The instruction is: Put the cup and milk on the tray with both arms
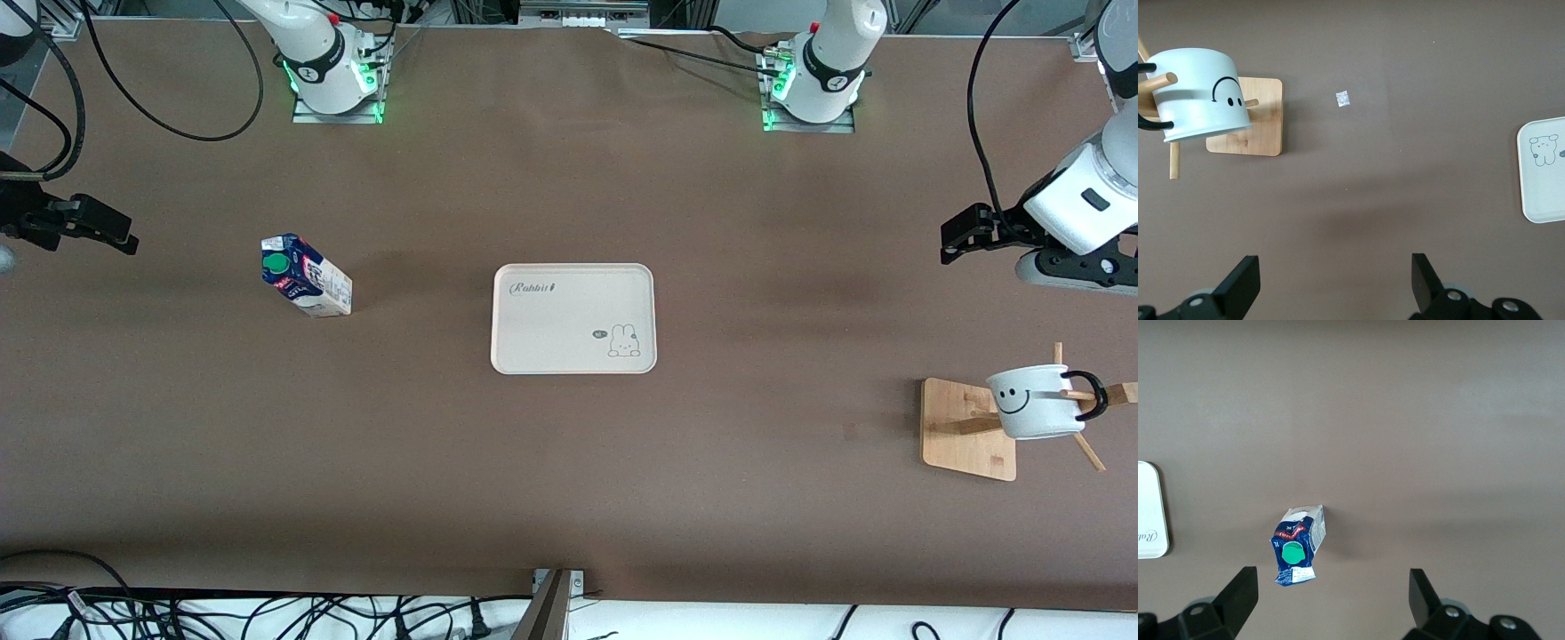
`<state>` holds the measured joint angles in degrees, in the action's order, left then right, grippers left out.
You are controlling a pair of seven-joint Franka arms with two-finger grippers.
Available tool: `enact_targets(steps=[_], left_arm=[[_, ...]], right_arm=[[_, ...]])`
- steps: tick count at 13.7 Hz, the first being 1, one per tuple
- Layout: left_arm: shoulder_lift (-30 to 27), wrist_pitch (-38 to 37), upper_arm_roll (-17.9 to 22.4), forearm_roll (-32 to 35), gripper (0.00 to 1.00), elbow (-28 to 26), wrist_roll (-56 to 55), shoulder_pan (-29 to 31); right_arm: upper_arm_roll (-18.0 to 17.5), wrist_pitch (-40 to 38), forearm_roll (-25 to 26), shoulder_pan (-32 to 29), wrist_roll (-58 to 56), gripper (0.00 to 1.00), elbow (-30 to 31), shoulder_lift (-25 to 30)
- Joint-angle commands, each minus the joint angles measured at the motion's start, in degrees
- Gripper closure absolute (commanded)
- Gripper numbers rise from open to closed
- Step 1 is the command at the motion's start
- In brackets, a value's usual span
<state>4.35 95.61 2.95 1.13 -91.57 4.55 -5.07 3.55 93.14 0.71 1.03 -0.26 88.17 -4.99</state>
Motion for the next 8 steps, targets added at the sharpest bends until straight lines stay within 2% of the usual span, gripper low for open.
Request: enact_targets(steps=[1,8], left_arm=[[0.5,-1.5,-0.2,0.0,0.00,1.8,-0.9,-0.3],[0.5,-1.5,-0.3,0.0,0.00,1.8,-0.9,-0.2]], right_arm=[[0.1,-0.2,0.2,0.0,0.5,0.00,-1.0,-0.5],[-0.1,-0.9,0.0,0.2,0.2,0.00,-0.9,-1.9]])
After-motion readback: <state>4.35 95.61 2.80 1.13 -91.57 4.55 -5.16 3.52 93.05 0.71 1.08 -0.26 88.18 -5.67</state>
